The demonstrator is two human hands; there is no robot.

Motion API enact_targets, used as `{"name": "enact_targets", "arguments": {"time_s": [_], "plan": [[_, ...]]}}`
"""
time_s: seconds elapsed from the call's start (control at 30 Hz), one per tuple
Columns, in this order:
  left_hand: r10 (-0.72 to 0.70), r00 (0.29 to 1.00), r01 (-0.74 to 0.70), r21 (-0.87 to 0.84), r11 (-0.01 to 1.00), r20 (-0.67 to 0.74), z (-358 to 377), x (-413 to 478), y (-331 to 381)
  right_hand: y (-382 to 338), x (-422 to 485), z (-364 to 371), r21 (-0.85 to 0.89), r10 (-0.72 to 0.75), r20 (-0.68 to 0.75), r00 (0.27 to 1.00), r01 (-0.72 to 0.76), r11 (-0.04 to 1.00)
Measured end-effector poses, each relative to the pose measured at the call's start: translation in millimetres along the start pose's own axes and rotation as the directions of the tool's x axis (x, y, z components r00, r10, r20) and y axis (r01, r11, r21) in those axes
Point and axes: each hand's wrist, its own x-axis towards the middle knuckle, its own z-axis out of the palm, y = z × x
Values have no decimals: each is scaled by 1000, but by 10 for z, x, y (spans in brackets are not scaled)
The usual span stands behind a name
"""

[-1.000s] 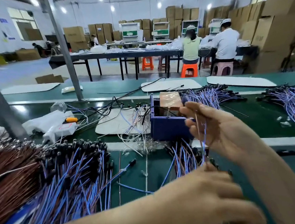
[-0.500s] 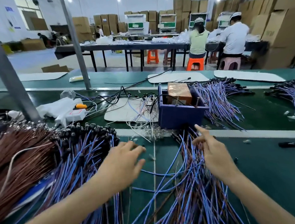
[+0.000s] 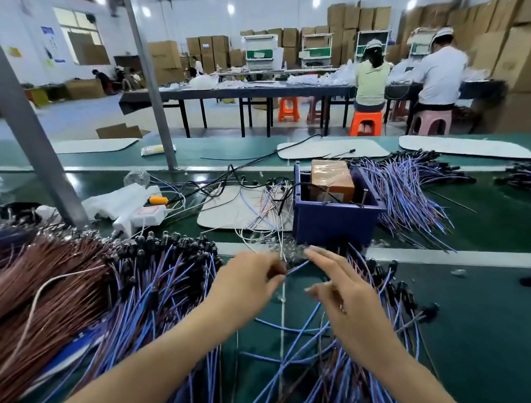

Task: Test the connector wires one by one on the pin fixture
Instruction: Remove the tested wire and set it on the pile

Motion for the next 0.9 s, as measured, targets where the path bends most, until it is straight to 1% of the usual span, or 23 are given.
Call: {"name": "enact_targets", "arguments": {"time_s": [0.03, 0.1, 0.13, 0.17, 0.2, 0.23, 0.27, 0.33, 0.37, 0.43, 0.5, 0.53, 0.57, 0.6, 0.63, 0.7, 0.73, 0.77, 0.8, 0.87, 0.9], "plan": [[69, 998, -69, -47, 996, -14, -4, 7, 85, -34, 16, 54, 6, -34, 17, 999, 33, 999], [160, 987, -162, -132, 978, -28, -5, 5, 190, -49, 71, 81, -8, -78, -6, 997, 78, 997], [152, 988, -154, -212, 965, -23, -14, -3, 204, -35, 108, 51, -40, -97, -19, 995, 96, 995], [113, 994, -108, -323, 940, -4, -37, -7, 190, -11, 160, 3, -94, -125, -27, 992, 122, 988], [59, 997, -34, -452, 891, 41, -68, -16, 167, 34, 203, -56, -160, -156, -32, 987, 149, 976], [13, 994, 51, -571, 819, 109, -106, -28, 126, 91, 248, -115, -218, -182, -44, 982, 169, 961], [-5, 982, 134, -674, 726, 190, -146, -42, 81, 155, 287, -177, -256, -197, -70, 978, 173, 951], [43, 943, 271, -839, 472, 329, -236, -70, -4, 280, 345, -294, -252, -166, -125, 978, 130, 959], [86, 933, 303, -891, 337, 350, -284, -75, -35, 335, 355, -339, -231, -120, -145, 982, 84, 969], [122, 931, 334, -937, 103, 345, -382, -58, -81, 420, 340, -377, -212, -8, -164, 986, -27, 977], [111, 948, 311, -944, -114, 299, -463, 2, -112, 460, 297, -368, -193, 125, -111, 986, -144, 970], [89, 964, 264, -946, -188, 251, -491, 43, -120, 451, 271, -363, -162, 195, -55, 979, -202, 966], [51, 977, 214, -954, -212, 208, -505, 88, -116, 433, 239, -368, -114, 260, 15, 966, -257, 960], [6, 985, 173, -967, -187, 175, -508, 129, -101, 397, 203, -381, -70, 310, 87, 947, -305, 950], [-42, 988, 144, -981, -129, 151, -500, 163, -80, 350, 168, -399, -38, 339, 156, 928, -337, 941], [-120, 986, 124, -992, 31, 119, -473, 224, -10, 223, 124, -441, -6, 366, 262, 893, -378, 926], [-143, 984, 123, -986, 115, 106, -456, 250, 27, 146, 119, -451, 13, 374, 285, 882, -394, 919], [-153, 984, 125, -973, 195, 96, -436, 271, 65, 69, 126, -444, 39, 379, 280, 882, -405, 914], [-145, 985, 127, -954, 270, 90, -419, 278, 105, -3, 146, -430, 66, 380, 241, 893, -405, 912], [-83, 993, 113, -909, 400, 87, -383, 283, 204, -119, 226, -395, 133, 370, 112, 922, -382, 914], [-48, 995, 101, -889, 447, 89, -354, 277, 256, -173, 281, -383, 192, 367, 52, 929, -370, 909]]}}
